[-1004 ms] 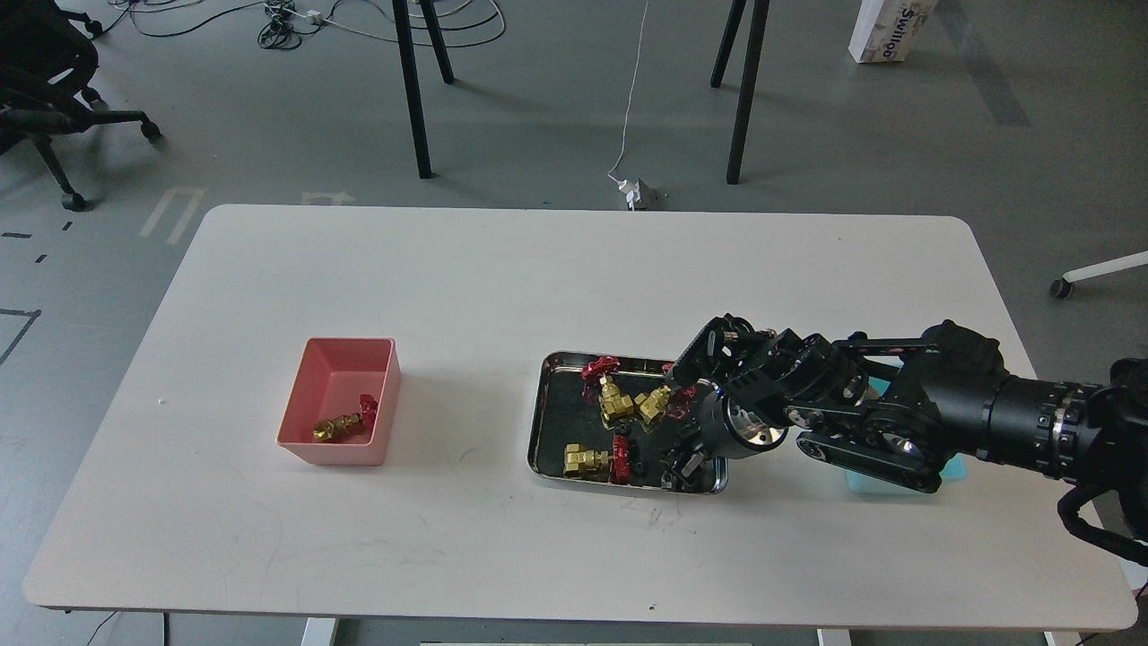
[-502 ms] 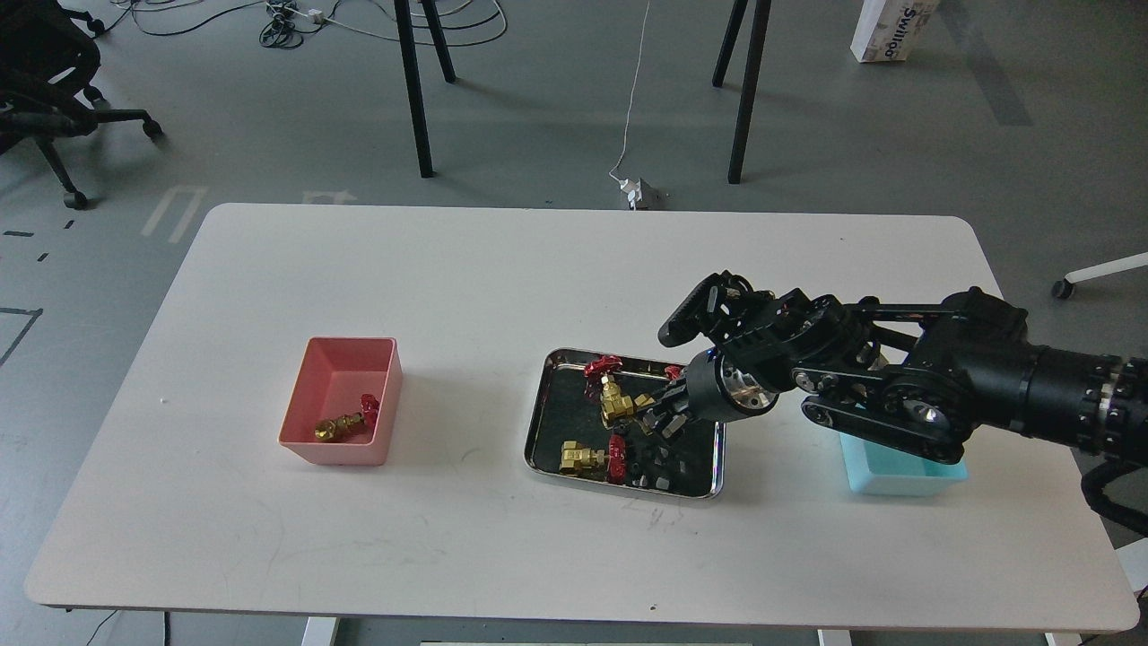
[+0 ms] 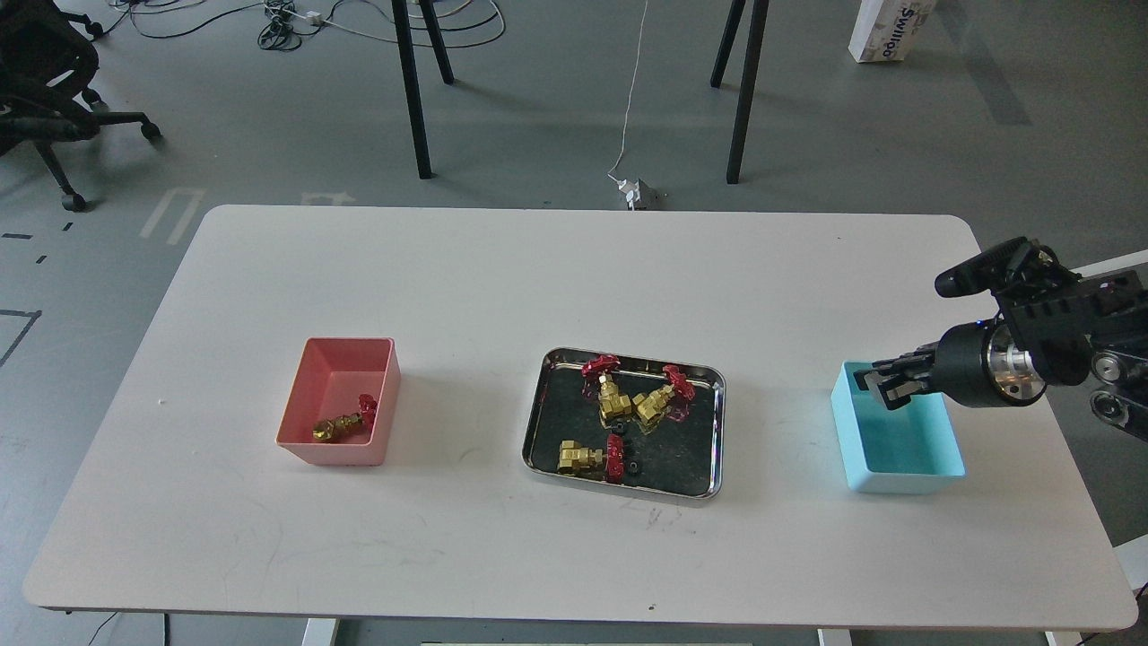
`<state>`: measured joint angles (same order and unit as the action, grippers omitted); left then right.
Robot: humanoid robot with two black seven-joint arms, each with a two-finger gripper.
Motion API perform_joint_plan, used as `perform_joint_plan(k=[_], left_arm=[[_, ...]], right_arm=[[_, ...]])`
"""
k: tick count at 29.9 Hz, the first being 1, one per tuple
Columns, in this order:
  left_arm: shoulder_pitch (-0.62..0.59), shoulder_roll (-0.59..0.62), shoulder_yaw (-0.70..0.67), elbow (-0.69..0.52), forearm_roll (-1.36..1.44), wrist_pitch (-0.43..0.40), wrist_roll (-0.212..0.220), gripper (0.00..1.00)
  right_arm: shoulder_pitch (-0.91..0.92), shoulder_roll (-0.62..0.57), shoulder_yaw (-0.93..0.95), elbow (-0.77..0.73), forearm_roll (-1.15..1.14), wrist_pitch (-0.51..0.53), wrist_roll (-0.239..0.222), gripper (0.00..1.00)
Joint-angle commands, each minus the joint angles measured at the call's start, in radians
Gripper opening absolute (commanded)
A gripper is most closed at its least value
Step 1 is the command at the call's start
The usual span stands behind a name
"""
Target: Place valve in pink box and gear in blue box
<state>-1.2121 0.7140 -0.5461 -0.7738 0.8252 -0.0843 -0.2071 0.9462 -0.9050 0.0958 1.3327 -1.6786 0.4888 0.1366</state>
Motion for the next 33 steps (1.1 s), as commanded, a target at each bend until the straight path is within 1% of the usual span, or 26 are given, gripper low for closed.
perform_joint_plan(k=[1,4,5,6,7,8,9,10,12,14,16,18,19,20,21,23,24,25,27,30,31,33], left_arm=[[-0.003,-0.001,0.0,-0.001,0.0,0.0,0.0,0.91],[-0.003,-0.001,0.0,-0.001,0.0,0.0,0.0,0.91],[-0.003,-0.001,0.0,-0.001,0.0,0.0,0.0,0.91],[-0.003,-0.001,0.0,-0.001,0.0,0.0,0.0,0.91],[-0.003,-0.001,0.0,-0.001,0.0,0.0,0.0,0.91],[-0.003,-0.001,0.0,-0.001,0.0,0.0,0.0,0.91],[-0.003,-0.001,0.0,-0.001,0.0,0.0,0.0,0.91],[-0.003,-0.001,0.0,-0.001,0.0,0.0,0.0,0.91],[-0.003,-0.001,0.0,-0.001,0.0,0.0,0.0,0.91],[-0.003,-0.001,0.0,-0.001,0.0,0.001,0.002,0.91],[-0.003,-0.002,0.0,-0.001,0.0,0.001,0.002,0.91],[-0.004,-0.002,0.0,-0.001,0.0,0.001,0.002,0.91],[-0.004,-0.002,0.0,-0.001,0.0,0.001,0.003,0.91],[-0.004,-0.002,0.0,-0.001,0.0,0.001,0.003,0.91],[-0.006,-0.004,-0.002,-0.001,0.0,0.001,0.003,0.91],[-0.012,-0.017,-0.002,-0.001,0.0,0.003,0.006,0.91],[-0.021,-0.033,0.0,-0.001,0.002,0.003,0.012,0.91],[-0.032,-0.047,0.0,-0.001,0.003,0.005,0.02,0.91],[-0.041,-0.065,0.005,-0.001,0.003,0.005,0.032,0.91],[-0.043,-0.079,0.005,-0.001,0.003,0.005,0.038,0.91],[-0.043,-0.085,0.005,-0.001,0.003,0.003,0.038,0.91],[-0.046,-0.09,0.006,-0.001,0.003,0.003,0.038,0.91]], right_arm=[[-0.043,-0.015,0.002,0.0,-0.003,0.0,0.0,0.12],[-0.061,-0.014,0.001,-0.006,-0.009,0.0,-0.002,0.13],[-0.069,-0.014,0.001,-0.004,-0.01,0.0,-0.002,0.15],[-0.072,-0.014,0.001,-0.006,-0.01,0.0,-0.002,0.2],[-0.073,-0.014,0.004,-0.006,-0.01,0.0,-0.002,0.3],[-0.075,-0.014,0.004,-0.007,-0.01,0.0,-0.005,0.47],[-0.076,-0.014,0.005,-0.01,-0.009,0.0,-0.006,0.69],[-0.081,-0.014,0.008,-0.012,-0.007,0.0,-0.006,0.77],[-0.087,-0.014,0.015,-0.012,0.002,0.0,-0.006,0.79],[-0.086,-0.014,0.036,-0.013,0.007,0.0,-0.008,0.85],[-0.086,-0.012,0.123,-0.014,0.023,0.0,-0.009,0.87],[-0.083,-0.002,0.267,-0.017,0.116,0.0,-0.018,0.89],[-0.084,0.004,0.356,-0.03,0.196,0.0,-0.032,0.89],[-0.087,0.017,0.451,-0.061,0.282,0.0,-0.061,0.89],[-0.089,0.04,0.522,-0.094,0.351,0.0,-0.092,0.89],[-0.08,0.119,0.641,-0.17,0.466,0.0,-0.17,0.88],[-0.069,0.159,0.686,-0.212,0.508,-0.042,-0.205,0.88],[-0.057,0.19,0.72,-0.258,0.542,-0.111,-0.23,0.88],[0.009,0.237,0.754,-0.346,0.595,-0.247,-0.267,0.88],[0.101,0.313,0.756,-0.482,0.715,-0.451,-0.32,0.88],[0.133,0.336,0.756,-0.547,0.765,-0.511,-0.337,0.88],[0.21,0.362,0.751,-0.674,0.833,-0.581,-0.339,0.89]])
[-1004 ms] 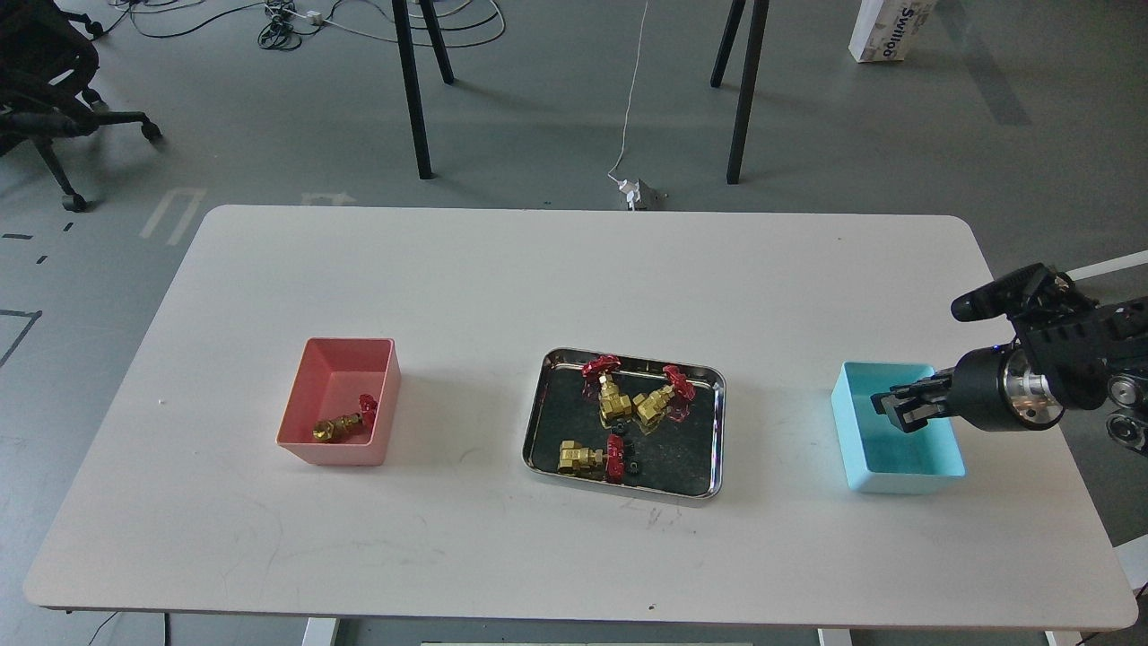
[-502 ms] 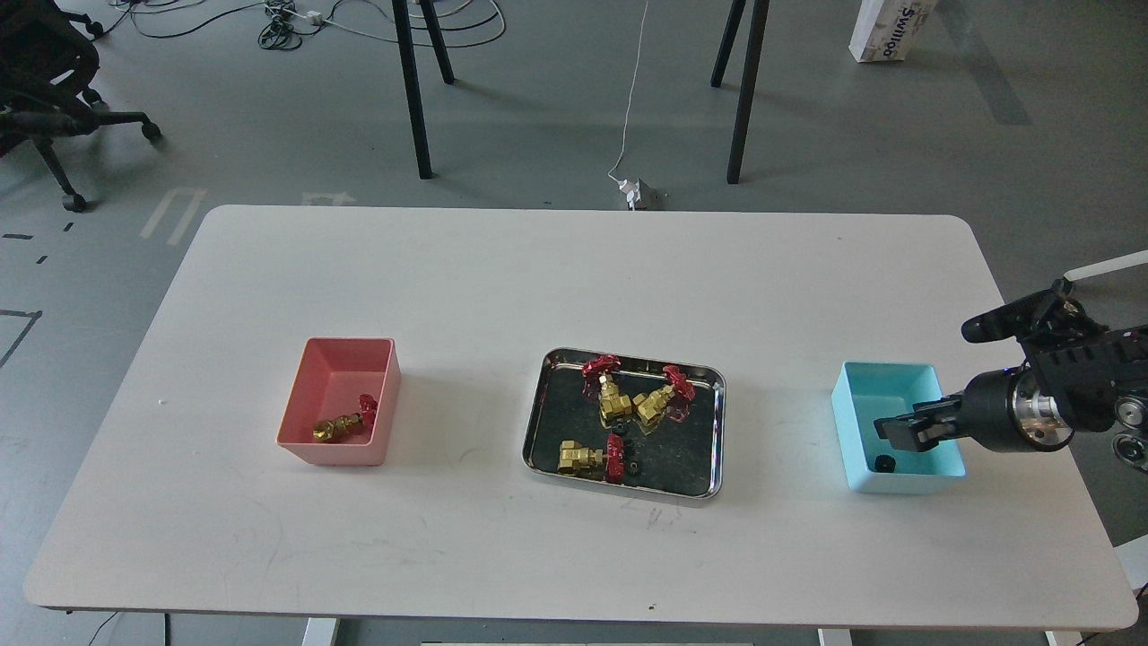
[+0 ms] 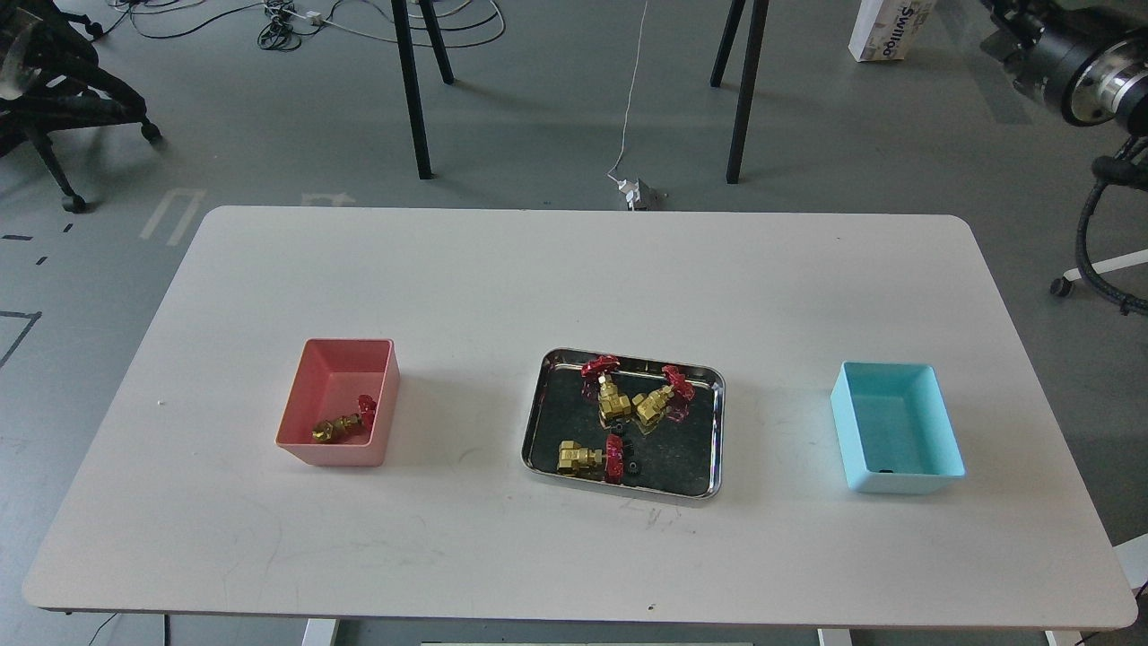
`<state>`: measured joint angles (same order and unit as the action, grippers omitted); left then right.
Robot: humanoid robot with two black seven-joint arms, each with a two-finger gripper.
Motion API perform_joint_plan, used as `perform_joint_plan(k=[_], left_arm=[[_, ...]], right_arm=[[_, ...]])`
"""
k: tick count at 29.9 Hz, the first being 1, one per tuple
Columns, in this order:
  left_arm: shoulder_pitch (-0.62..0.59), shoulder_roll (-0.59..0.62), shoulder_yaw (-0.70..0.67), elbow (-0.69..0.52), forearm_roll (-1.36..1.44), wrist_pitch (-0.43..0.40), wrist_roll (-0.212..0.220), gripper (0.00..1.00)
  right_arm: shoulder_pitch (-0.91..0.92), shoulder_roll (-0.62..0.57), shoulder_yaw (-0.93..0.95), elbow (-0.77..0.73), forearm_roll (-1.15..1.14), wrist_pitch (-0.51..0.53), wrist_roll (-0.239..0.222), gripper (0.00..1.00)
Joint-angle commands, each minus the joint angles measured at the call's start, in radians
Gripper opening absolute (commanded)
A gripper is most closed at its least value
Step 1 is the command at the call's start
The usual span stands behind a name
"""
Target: Place valve in pink box and gear in blue box
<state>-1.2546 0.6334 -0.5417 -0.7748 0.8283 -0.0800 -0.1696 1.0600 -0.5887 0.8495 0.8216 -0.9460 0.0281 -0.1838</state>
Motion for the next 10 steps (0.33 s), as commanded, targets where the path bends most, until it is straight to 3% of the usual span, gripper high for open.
perform_joint_plan(k=[1,4,10], left_arm=[[-0.003,-0.009,0.002,0.0,0.0,-0.001,0.001,0.91],[-0.002,-0.009,0.002,0.0,-0.001,-0.003,-0.008,0.91],[0.0,-0.012,0.0,0.0,-0.003,-0.006,-0.015,0.91]], right_arm=[[0.136,0.061,-0.007,-0.232,0.121,-0.141,-0.019,0.89],[0.196,0.098,-0.03,-0.372,0.127,-0.149,-0.016,0.96],[0.204,0.101,-0.092,-0.38,0.131,-0.145,-0.006,0.99]])
